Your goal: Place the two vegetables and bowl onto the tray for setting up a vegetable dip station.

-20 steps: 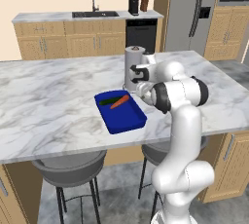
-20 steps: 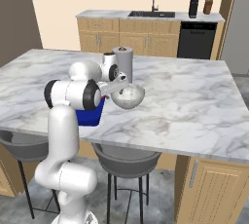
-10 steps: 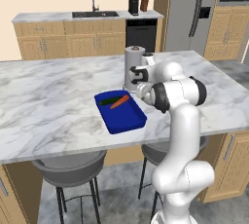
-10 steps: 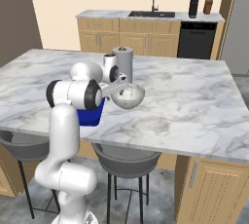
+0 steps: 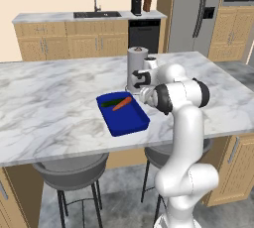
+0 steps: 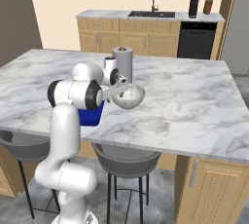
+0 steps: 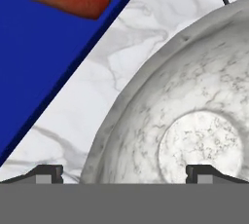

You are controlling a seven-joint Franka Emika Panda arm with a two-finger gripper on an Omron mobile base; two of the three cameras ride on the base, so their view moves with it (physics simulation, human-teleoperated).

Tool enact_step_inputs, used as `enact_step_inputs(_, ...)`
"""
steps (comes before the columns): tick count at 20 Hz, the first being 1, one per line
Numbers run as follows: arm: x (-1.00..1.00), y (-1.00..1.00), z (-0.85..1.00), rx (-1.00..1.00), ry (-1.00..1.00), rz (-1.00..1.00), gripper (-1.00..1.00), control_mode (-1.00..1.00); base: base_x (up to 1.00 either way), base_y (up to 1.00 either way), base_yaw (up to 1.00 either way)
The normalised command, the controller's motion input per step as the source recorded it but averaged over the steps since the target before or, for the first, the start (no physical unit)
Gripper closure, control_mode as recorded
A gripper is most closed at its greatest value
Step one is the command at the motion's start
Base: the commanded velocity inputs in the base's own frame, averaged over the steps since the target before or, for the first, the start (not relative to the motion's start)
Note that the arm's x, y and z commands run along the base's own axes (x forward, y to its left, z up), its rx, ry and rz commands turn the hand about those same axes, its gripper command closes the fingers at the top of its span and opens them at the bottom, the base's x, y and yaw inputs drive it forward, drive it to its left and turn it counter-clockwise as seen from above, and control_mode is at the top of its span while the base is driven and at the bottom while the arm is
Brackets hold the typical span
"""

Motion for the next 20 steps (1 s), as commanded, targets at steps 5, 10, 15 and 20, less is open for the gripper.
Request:
enact_step_inputs(5,0.0,0.0,-0.03,0.0,0.0,0.0,1.0,-1.0,0.0,0.0,0.0)
enact_step_inputs(10,0.0,0.0,0.0,0.0,0.0,0.0,1.0,-1.0,0.0,0.0,0.0)
enact_step_inputs(15,0.0,0.0,0.0,0.0,0.0,0.0,1.0,-1.0,0.0,0.0,0.0)
enact_step_inputs(20,0.0,0.0,0.02,0.0,-0.06,0.0,1.0,-1.0,0.0,0.0,0.0)
